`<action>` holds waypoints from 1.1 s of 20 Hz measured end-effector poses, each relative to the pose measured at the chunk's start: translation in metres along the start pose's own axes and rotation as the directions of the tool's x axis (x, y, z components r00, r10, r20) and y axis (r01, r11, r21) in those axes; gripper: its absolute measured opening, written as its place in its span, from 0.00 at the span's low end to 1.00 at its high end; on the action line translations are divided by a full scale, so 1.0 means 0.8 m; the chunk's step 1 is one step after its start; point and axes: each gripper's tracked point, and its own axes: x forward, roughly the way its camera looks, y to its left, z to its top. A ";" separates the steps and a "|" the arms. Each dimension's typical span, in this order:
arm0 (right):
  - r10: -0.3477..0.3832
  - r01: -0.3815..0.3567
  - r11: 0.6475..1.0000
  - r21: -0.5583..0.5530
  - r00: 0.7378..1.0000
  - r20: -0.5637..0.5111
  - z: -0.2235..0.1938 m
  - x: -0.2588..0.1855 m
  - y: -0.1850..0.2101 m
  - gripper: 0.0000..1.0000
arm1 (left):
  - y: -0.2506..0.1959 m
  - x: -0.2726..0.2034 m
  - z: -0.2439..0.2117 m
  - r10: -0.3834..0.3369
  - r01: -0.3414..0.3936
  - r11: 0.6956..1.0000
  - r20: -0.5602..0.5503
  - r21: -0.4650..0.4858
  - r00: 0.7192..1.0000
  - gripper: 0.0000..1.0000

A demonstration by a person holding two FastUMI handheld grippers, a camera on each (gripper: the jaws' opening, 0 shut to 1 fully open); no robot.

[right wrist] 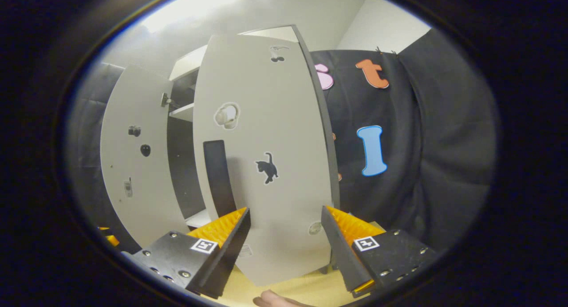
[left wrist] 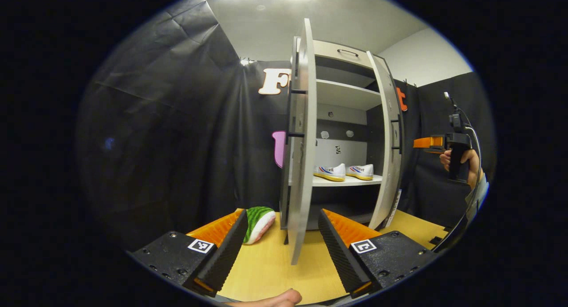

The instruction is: Grab one shoe with the right hand and put it into the shoe cabinet, grab the other shoe with the left hand and put it into the shoe cabinet; then close the right door with the right hand and the left door with the left hand.

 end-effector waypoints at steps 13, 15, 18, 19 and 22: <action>0.024 -0.023 1.000 -0.013 1.000 0.015 -0.042 -0.113 0.005 0.96 | 0.079 0.058 0.054 0.086 -0.087 0.996 0.022 0.023 0.996 0.94; 0.040 -0.038 0.999 -0.037 0.999 0.033 -0.054 -0.139 0.021 0.96 | 0.090 0.077 0.068 0.103 -0.104 0.994 0.024 0.042 0.994 0.96; 0.041 -0.036 0.995 -0.098 0.998 0.054 -0.082 -0.173 0.035 0.99 | 0.096 0.105 0.093 0.115 -0.117 0.992 0.040 0.051 0.993 0.96; 0.045 -0.040 0.994 -0.104 0.998 0.054 -0.093 -0.183 0.042 0.96 | 0.097 0.115 0.102 0.114 -0.116 0.993 0.047 0.038 0.992 0.94; 0.037 -0.035 0.993 -0.109 0.999 0.018 -0.134 -0.208 0.061 0.94 | 0.101 0.134 0.125 0.126 -0.127 0.992 0.045 0.021 0.991 0.93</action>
